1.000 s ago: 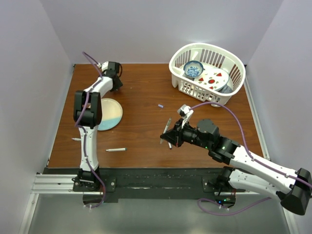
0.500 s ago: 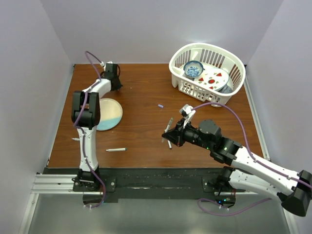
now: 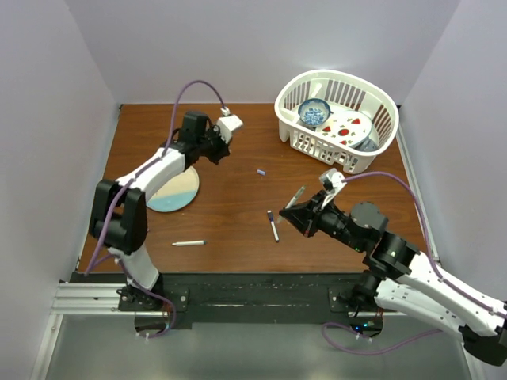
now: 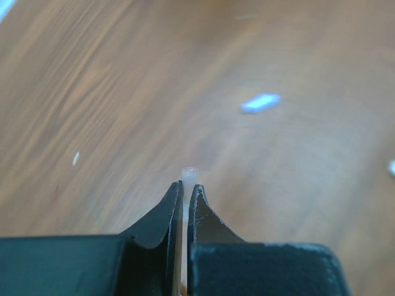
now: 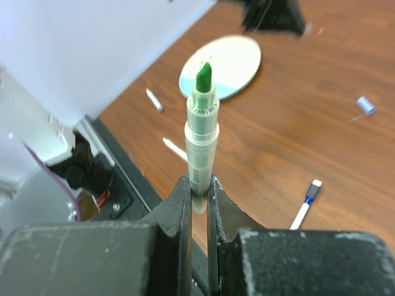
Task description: Insert the pens into the pen caps
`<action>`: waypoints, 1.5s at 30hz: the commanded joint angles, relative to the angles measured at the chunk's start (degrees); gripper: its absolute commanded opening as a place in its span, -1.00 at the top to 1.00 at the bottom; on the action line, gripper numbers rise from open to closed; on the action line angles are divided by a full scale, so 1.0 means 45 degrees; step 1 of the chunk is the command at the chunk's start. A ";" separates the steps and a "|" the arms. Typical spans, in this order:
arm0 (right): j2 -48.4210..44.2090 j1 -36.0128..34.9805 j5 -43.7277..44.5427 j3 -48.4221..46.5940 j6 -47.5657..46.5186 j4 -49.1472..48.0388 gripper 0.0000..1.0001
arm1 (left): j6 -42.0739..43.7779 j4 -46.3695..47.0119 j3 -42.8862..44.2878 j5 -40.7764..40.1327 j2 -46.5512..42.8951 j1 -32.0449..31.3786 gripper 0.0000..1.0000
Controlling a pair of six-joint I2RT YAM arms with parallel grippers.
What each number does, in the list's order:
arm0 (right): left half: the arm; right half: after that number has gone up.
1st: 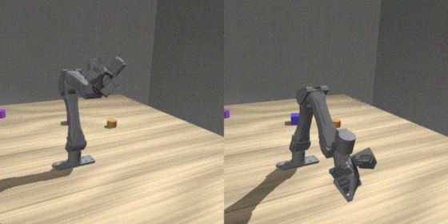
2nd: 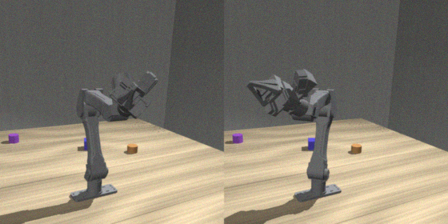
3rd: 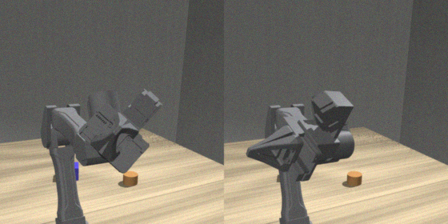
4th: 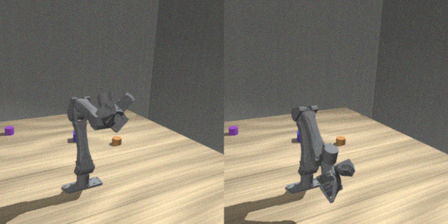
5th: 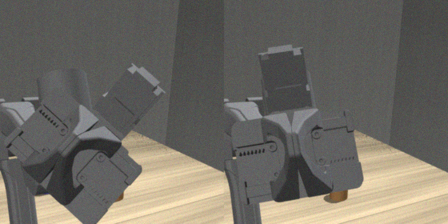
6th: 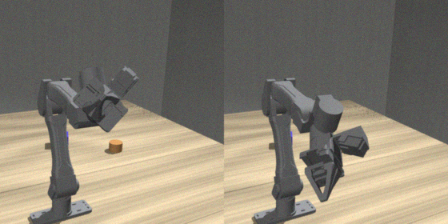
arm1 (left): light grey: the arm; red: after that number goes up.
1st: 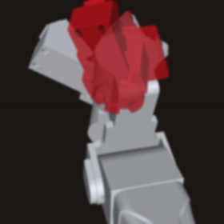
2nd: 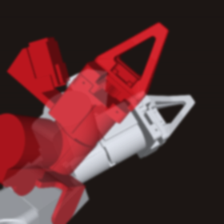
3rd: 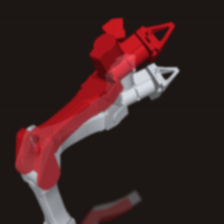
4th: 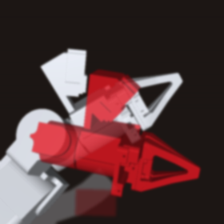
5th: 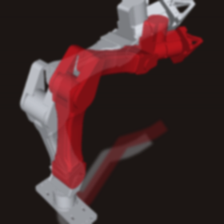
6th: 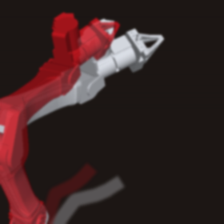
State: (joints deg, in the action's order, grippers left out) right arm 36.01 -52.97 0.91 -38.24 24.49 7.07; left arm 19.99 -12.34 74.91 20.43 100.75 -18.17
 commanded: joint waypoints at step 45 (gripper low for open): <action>-0.3334 -0.0006 0.3899 -0.0370 -0.0364 0.2198 1.00 | 1.1203 -0.5285 -0.3230 0.2199 -0.0162 -0.3032 0.78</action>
State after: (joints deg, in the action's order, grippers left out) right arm 22.00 -52.97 16.05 -38.68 23.29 16.84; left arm 70.13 -34.65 58.72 29.85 99.26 -31.59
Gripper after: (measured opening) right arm 0.081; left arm 0.087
